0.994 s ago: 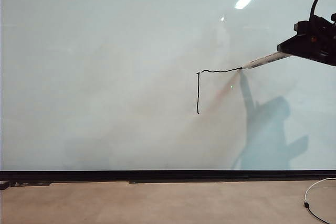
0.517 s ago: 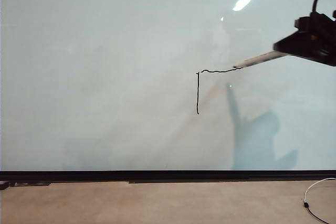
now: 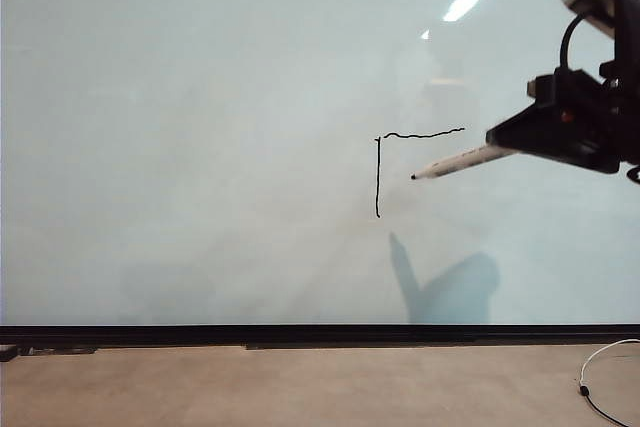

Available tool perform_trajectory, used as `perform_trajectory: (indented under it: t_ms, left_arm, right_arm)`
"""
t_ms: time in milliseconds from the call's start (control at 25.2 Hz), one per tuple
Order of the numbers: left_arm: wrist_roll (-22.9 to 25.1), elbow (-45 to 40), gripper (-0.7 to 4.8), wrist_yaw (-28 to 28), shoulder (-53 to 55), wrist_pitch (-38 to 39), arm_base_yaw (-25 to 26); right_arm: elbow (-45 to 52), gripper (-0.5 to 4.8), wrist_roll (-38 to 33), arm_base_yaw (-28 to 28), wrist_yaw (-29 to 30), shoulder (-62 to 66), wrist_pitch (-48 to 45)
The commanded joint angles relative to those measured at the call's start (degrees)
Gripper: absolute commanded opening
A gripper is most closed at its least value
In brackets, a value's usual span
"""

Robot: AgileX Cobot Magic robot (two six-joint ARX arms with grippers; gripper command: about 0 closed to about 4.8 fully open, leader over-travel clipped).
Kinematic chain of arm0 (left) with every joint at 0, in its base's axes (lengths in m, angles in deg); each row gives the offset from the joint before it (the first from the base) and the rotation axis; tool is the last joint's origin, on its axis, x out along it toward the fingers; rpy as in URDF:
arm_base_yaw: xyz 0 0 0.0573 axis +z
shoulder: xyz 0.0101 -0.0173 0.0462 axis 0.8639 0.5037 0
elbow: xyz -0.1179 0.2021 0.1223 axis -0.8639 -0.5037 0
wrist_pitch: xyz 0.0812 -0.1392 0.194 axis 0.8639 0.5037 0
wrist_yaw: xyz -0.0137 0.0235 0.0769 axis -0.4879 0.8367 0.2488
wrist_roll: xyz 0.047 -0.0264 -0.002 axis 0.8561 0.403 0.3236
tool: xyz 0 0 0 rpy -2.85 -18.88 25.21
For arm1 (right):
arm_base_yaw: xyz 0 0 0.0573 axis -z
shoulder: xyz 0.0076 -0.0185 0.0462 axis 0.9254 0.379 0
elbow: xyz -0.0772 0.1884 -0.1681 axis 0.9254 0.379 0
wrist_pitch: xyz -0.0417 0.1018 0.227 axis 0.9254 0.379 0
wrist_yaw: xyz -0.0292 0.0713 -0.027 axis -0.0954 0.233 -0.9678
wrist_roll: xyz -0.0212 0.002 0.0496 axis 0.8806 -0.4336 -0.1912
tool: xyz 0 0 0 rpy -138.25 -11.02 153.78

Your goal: Pick up the pen on the shelf to the right of the whiteboard and draw a rectangle.

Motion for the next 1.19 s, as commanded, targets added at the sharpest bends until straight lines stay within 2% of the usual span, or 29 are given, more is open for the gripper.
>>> perform_trajectory:
  t_ms: [40,437,874,1192]
  left_arm:
    - [0.04,0.13,-0.05,0.0,0.02,-0.66,0.07]
    - [0.04,0.13,-0.04,0.0,0.02,-0.68,0.07]
    - [0.07,0.13,-0.04,0.04,0.02,-0.66,0.07]
    - [0.04,0.13,-0.05,0.02,0.02,-0.66,0.04]
  right_arm:
    - [-1.86,-0.05,-0.11,-0.02,1.57,3.52,-3.04]
    - [-5.88,-0.05,-1.99,-0.02,3.93,13.51,-8.04]
    - [-10.99,-0.05,-2.43,-0.02,6.05,18.1,-6.1]
    - [-11.47,-0.05,-2.43,-0.02,5.31,18.75,-4.57]
